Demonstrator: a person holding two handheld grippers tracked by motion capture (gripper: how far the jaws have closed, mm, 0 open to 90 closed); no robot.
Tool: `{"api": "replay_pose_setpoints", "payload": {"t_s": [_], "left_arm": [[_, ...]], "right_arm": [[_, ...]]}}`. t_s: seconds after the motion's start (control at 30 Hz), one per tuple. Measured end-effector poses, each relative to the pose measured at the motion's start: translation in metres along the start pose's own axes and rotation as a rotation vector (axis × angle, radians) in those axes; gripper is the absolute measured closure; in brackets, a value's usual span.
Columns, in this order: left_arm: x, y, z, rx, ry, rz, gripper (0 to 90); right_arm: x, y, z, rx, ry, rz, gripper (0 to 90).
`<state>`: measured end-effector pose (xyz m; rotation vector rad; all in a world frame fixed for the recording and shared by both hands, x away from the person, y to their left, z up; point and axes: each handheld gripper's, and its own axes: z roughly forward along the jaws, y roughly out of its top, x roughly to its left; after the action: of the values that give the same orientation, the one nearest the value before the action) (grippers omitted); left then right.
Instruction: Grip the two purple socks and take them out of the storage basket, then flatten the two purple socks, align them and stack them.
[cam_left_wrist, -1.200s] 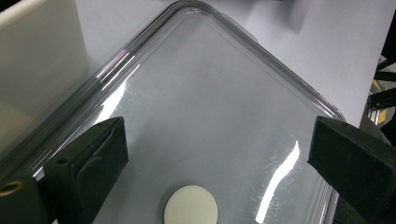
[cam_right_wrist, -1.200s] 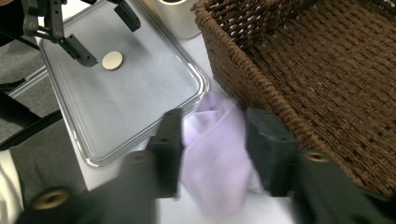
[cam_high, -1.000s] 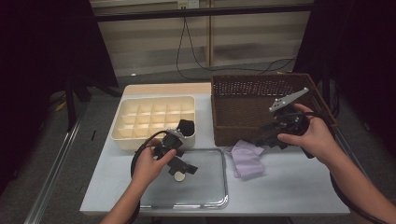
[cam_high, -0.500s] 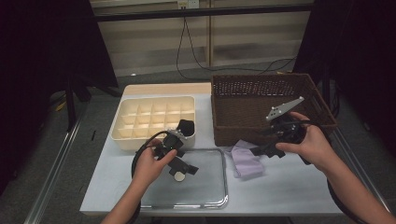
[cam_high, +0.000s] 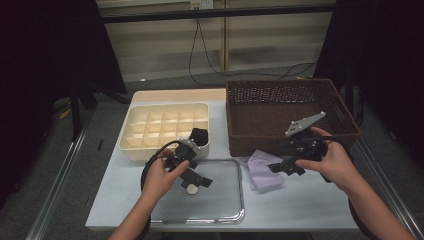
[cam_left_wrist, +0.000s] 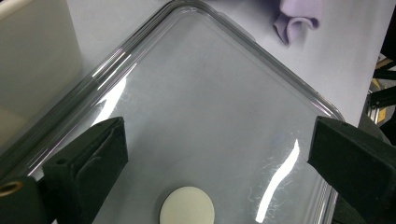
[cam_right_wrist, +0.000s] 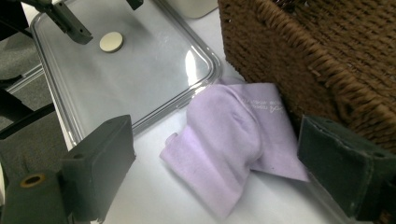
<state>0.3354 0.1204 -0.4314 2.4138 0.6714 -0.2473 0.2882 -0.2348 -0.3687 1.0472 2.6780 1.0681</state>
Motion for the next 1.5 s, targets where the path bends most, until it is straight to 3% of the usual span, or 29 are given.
{"api": "replay_pose_setpoints", "payload": {"t_s": [0.57, 0.7, 0.77, 0.8, 1.3, 1.5], "left_arm": [[-0.001, 0.0, 0.003, 0.001, -0.001, -0.009, 4.4], [-0.002, 0.0, 0.003, 0.001, -0.005, -0.023, 4.4], [-0.001, 0.0, 0.003, 0.01, -0.005, -0.006, 4.4], [-0.002, 0.0, 0.005, 0.007, -0.009, -0.021, 4.4], [-0.003, 0.0, 0.007, 0.012, -0.007, 0.002, 4.3], [-0.005, 0.001, 0.008, -0.011, -0.007, -0.015, 4.3]], "right_arm": [[0.002, -0.022, 0.021, 0.024, -0.017, 0.015, 9.9], [0.001, -0.025, 0.025, 0.015, -0.017, 0.019, 9.6], [0.0, -0.026, 0.026, 0.01, -0.017, 0.017, 9.5], [0.001, -0.027, 0.026, 0.012, -0.024, 0.021, 9.5], [0.003, -0.037, 0.038, -0.013, -0.037, 0.037, 9.0], [0.002, -0.041, 0.039, -0.023, -0.046, 0.049, 9.0]]}}
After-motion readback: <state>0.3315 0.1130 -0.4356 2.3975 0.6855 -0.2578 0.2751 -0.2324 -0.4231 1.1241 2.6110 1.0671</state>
